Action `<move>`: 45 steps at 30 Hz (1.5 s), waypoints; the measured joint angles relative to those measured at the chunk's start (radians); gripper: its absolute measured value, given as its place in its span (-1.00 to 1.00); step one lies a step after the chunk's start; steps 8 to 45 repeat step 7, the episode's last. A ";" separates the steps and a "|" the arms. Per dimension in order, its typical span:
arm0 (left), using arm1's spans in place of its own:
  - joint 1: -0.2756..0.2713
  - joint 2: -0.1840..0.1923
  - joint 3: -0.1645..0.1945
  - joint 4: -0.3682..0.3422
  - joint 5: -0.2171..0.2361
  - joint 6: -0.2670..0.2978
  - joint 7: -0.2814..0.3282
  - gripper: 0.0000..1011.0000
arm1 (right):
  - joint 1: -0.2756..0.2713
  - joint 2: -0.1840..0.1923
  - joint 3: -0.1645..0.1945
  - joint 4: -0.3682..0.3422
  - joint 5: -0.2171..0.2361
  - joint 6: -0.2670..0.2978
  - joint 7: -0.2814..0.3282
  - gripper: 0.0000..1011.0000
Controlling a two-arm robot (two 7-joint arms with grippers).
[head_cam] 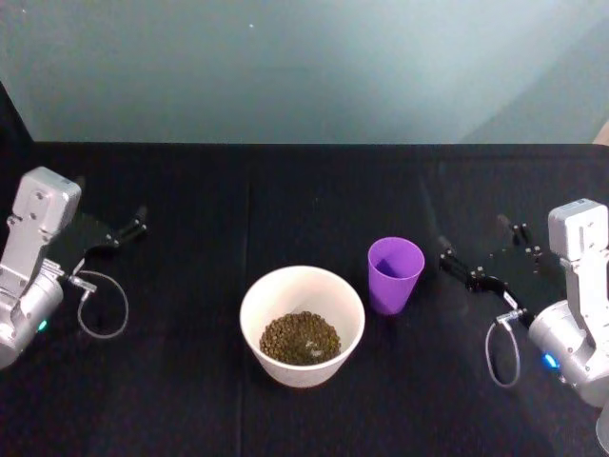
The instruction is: Pick up the cup and pour the mung beans from the cup into the bowl.
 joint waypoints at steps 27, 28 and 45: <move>0.000 0.000 0.000 0.000 0.000 0.000 0.000 0.98 | 0.000 0.000 0.000 0.000 0.001 0.000 0.001 0.98; 0.000 0.000 0.000 0.000 0.000 0.000 0.000 0.98 | 0.000 0.000 0.000 0.000 0.001 0.000 0.001 0.98; 0.000 0.000 0.000 0.000 0.000 0.000 0.000 0.98 | 0.000 0.000 0.000 0.000 0.001 0.000 0.001 0.98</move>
